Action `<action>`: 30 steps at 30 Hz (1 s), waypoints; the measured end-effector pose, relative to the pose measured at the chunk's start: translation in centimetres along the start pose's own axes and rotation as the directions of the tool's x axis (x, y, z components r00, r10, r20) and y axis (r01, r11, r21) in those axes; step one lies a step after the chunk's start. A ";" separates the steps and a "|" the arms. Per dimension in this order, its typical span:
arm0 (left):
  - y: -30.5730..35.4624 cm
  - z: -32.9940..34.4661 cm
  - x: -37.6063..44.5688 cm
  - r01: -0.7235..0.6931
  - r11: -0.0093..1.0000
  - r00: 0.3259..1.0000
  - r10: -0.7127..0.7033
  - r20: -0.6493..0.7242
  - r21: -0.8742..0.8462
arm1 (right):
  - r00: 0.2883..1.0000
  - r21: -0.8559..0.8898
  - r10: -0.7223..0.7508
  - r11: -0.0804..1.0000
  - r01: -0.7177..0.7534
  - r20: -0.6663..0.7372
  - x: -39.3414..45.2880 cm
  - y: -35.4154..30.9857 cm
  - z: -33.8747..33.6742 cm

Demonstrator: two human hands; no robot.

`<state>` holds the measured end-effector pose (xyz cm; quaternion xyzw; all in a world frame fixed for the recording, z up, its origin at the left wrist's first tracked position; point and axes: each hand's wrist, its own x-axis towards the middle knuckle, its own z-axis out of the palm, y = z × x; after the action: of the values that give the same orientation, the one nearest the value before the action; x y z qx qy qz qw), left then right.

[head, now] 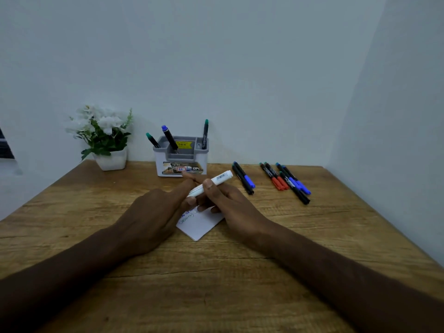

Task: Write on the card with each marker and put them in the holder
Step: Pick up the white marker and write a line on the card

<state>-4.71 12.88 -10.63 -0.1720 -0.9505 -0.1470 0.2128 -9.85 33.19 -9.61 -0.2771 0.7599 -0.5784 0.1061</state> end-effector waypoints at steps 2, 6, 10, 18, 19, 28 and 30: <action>0.0 0.0 0.2 0.023 1.000 0.999 -0.023 0.023 -0.014 | 1.000 -0.018 -0.011 1.000 0.011 0.000 0.0 0.2 0.0; -0.6 -0.3 0.4 -0.013 1.000 1.000 0.012 0.014 0.011 | 1.000 0.072 -0.024 0.997 0.023 0.005 -0.3 -0.2 0.1; -2.0 -1.5 0.2 -0.005 1.000 0.987 0.009 0.161 -0.022 | 0.994 0.190 0.044 0.981 -0.024 -0.100 0.4 0.1 -0.1; -4.3 -1.7 0.4 -0.054 0.991 0.948 0.089 0.306 -0.122 | 0.983 0.611 0.115 0.792 -0.003 -0.143 1.3 1.0 -0.7; -4.6 -1.8 0.4 -0.061 0.990 0.944 0.099 0.315 -0.127 | 0.986 0.598 0.105 0.801 -0.005 -0.132 1.2 0.9 -0.7; -4.5 -1.4 0.8 -0.053 0.983 0.952 0.102 0.289 -0.174 | 0.991 0.241 0.026 0.970 0.006 -0.128 0.1 0.3 -0.7; -4.5 -1.3 0.8 -0.052 0.982 0.953 0.103 0.285 -0.180 | 0.996 0.150 0.038 0.988 -0.024 -0.087 -0.3 0.4 -1.0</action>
<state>-6.72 8.55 -10.04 -0.2468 -0.9479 -0.1922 0.0600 -10.16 34.27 -9.73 -0.2304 0.7228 -0.6435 0.1014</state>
